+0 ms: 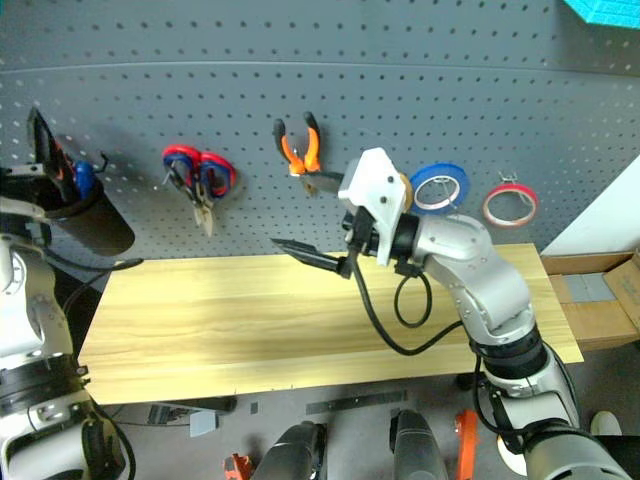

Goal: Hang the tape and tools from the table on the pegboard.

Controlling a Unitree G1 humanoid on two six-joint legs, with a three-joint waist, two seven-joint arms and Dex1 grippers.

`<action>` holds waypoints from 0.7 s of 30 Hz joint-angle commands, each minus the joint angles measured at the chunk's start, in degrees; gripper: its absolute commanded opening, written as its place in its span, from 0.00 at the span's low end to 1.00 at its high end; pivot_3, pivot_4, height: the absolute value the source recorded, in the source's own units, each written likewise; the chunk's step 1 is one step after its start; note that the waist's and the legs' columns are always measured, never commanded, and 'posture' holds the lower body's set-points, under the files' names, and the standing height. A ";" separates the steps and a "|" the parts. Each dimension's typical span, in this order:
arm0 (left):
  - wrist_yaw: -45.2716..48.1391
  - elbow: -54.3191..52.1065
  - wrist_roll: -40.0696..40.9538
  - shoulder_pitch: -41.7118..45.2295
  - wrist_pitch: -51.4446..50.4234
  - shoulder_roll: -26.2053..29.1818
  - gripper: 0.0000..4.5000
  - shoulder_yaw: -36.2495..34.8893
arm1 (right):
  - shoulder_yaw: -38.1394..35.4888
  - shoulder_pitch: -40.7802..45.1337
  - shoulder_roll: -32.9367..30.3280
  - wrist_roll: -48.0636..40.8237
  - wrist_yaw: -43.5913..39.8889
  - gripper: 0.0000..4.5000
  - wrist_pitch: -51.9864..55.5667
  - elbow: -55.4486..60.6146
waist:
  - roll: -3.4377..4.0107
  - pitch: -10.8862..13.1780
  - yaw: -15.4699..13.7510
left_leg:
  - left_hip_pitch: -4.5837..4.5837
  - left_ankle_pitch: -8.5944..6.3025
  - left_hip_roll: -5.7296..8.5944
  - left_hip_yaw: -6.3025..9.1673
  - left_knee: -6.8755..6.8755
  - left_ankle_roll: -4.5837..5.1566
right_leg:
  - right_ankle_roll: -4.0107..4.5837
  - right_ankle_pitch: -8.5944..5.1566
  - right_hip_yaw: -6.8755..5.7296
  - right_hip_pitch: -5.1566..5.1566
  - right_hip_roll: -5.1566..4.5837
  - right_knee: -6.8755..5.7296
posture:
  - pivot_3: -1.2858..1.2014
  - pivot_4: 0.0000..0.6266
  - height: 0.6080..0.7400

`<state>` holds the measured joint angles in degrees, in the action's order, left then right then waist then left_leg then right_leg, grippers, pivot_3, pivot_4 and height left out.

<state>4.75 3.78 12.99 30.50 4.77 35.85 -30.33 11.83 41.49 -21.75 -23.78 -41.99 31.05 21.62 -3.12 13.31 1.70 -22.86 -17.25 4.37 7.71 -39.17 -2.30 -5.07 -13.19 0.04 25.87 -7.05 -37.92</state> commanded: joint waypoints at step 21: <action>5.04 -35.11 22.00 -30.84 -43.08 -10.57 1.00 16.40 | -7.39 -31.00 -5.20 8.21 6.88 1.00 -12.59 1.75 | 1.24 -5.45 0.08 | 2.16 -0.13 -0.09 -0.66 0.36 0.19 | -0.01 0.08 0.85 -1.83 0.47 0.22 | 0.50 0.09 1.00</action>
<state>9.51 -30.80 35.69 0.14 -39.51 24.80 -12.94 4.19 11.52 -26.77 -17.91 -35.49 22.75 24.63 -1.88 7.86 1.78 -20.49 -17.50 4.25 6.99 -38.81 -1.94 -5.10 -13.12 0.90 23.80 -6.53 -37.61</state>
